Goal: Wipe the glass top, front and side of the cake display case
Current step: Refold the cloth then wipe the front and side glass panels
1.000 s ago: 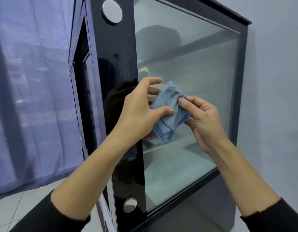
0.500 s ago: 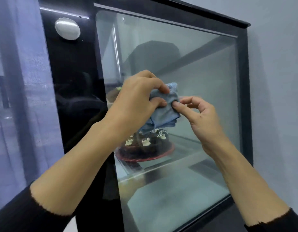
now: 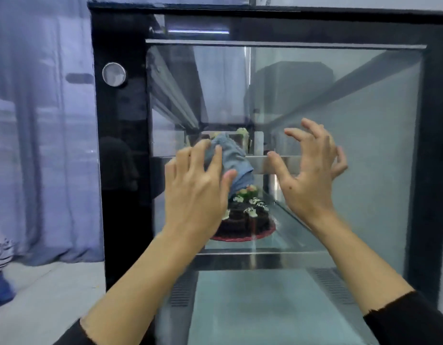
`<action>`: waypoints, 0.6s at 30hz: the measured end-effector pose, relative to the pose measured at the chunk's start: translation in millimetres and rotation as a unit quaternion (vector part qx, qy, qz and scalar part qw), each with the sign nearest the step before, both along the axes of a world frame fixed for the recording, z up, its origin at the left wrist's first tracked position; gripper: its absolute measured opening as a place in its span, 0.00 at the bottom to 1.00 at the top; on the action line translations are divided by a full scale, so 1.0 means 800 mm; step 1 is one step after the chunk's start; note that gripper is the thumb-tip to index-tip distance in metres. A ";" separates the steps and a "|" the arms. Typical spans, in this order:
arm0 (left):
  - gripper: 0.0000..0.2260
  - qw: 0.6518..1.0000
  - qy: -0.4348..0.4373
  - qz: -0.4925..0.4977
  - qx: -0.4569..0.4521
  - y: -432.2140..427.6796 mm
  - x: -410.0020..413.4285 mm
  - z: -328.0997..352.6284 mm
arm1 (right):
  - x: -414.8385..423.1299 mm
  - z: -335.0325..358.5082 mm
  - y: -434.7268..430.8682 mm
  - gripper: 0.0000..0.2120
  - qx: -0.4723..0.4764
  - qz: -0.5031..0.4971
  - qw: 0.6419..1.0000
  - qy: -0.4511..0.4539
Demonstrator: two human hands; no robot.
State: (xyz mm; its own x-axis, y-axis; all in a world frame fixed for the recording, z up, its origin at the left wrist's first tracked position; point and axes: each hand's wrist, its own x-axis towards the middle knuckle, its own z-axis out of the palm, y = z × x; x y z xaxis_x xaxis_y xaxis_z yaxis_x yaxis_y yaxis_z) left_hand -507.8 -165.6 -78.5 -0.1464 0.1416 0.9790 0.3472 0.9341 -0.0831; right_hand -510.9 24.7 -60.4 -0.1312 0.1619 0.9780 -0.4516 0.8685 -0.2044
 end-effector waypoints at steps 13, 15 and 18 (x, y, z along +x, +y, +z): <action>0.25 0.999 0.002 0.010 -0.035 -0.004 -0.051 0.039 | -0.020 -0.023 0.084 0.26 0.074 -0.094 0.993 0.001; 0.26 1.000 0.021 0.007 0.004 -0.028 -0.059 0.105 | -0.013 -0.011 0.107 0.24 0.025 -0.069 0.997 0.013; 0.26 0.999 0.034 -0.032 0.016 -0.044 -0.071 0.157 | -0.007 0.002 0.153 0.25 -0.006 -0.090 0.996 0.015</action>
State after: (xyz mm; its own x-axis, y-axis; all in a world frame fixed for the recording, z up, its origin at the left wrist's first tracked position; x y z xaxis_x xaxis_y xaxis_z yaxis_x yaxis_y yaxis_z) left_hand -564.8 -200.7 46.8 -0.0719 0.1165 0.9906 0.4010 0.9127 -0.0783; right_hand -516.1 147.1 -58.6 -0.0705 0.1924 0.9788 -0.2956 0.9331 -0.2047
